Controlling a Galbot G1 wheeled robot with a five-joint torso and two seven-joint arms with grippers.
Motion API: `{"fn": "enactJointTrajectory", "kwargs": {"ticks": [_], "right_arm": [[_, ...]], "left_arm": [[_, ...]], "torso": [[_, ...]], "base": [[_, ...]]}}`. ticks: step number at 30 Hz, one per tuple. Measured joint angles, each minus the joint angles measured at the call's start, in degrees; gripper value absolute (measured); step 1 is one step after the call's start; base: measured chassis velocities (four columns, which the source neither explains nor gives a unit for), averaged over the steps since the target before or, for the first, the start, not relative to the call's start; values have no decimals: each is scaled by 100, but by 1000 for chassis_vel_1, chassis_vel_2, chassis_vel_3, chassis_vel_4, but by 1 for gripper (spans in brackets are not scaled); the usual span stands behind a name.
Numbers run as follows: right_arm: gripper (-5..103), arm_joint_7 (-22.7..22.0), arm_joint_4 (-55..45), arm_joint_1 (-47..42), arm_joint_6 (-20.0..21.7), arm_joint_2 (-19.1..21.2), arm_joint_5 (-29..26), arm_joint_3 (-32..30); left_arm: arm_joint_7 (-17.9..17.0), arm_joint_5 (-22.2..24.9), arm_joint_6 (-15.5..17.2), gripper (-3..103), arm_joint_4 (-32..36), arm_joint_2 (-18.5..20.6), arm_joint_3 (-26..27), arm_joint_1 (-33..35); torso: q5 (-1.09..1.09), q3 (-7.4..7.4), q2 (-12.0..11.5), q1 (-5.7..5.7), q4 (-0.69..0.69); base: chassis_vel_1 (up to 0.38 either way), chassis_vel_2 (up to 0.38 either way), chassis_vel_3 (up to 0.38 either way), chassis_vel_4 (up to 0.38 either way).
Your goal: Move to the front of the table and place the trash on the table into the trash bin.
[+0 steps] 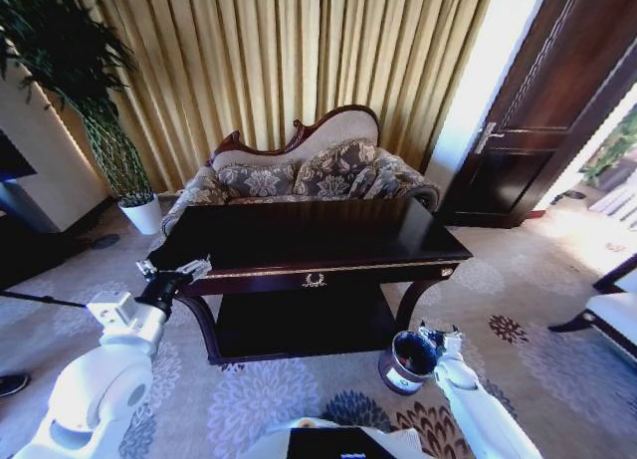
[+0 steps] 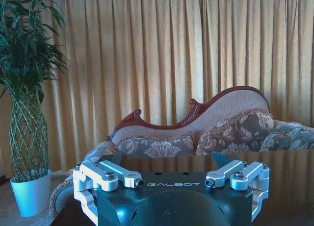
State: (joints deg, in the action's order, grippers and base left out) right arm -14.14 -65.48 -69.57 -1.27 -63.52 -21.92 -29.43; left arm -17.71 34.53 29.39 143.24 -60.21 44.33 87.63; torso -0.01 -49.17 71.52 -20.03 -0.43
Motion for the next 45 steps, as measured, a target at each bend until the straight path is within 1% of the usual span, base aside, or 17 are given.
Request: {"fn": "enactJointTrajectory", "kwargs": {"ticks": [13,18,20,21,23,24,25,27,28,29,31,32,33,37,41,43,45], "right_arm": [[100,3,-60,-63,20,-12,-26,-74],[100,3,-333,-174,115,-7,-63,-155],[100,1,-865,-369,193,30,-319,-255],[100,1,-934,-394,189,37,-335,-269],[100,150,-1701,-680,104,148,-459,-416],[100,150,-1701,-680,104,148,-459,-416],[100,241,-2102,-854,119,204,-563,-488],[100,329,-2744,-1124,172,252,-717,-592],[100,355,-3294,-1372,202,274,-824,-682],[100,355,-3294,-1372,202,274,-824,-682],[100,364,-3949,-1666,234,291,-928,-770],[100,365,-4456,-1856,270,315,-986,-819],[100,365,-4456,-1856,270,315,-986,-819],[100,367,-5728,-2189,464,451,-1028,-833],[100,365,-6244,-2274,570,567,-1025,-793],[100,363,-6757,-2402,692,674,-1026,-823],[100,362,-6900,-2448,729,704,-1026,-845]], "left_arm": [[7,9,0,100,0,22,17,-7],[8,12,0,100,0,17,21,-8],[12,14,0,100,0,11,41,5],[9,14,0,100,0,11,46,7],[11,15,0,100,0,10,83,26],[11,15,0,100,0,10,83,26],[10,15,-1,100,0,5,98,30],[12,16,-2,100,0,-7,112,31],[12,16,-6,100,-2,-16,127,30],[12,16,-6,100,-2,-16,127,30],[9,18,-22,100,-10,-16,149,42],[11,20,-42,100,-13,-16,166,66],[11,20,-42,100,-13,-16,166,66],[15,20,-159,100,-18,-55,189,122],[21,21,-209,100,-13,-58,237,169],[70,43,-245,100,-9,-11,371,227],[90,55,-252,100,-7,4,413,239]], "torso": [[0,0,0,0,0],[0,0,0,0,0],[1,0,0,0,1],[1,-1,0,0,1],[-1,0,0,0,1],[-1,0,0,0,1],[-2,0,0,0,2],[-1,0,0,0,-1],[-2,0,0,0,0],[-2,0,0,0,0],[1,0,0,0,-2],[-1,0,0,0,-1],[-1,0,0,0,-1],[-2,0,0,0,0],[0,0,0,0,1],[-1,0,0,0,1],[0,0,0,0,0]], "base": [[0,0,0,0],[0,0,0,0],[0,0,0,0],[0,0,0,0],[0,0,0,0],[0,0,0,0],[0,0,0,0],[0,0,0,0],[0,0,0,0],[0,0,0,0],[0,0,0,0],[0,0,0,0],[0,0,0,0],[0,0,0,0],[0,0,0,0],[0,0,0,0],[0,0,0,0]]}}
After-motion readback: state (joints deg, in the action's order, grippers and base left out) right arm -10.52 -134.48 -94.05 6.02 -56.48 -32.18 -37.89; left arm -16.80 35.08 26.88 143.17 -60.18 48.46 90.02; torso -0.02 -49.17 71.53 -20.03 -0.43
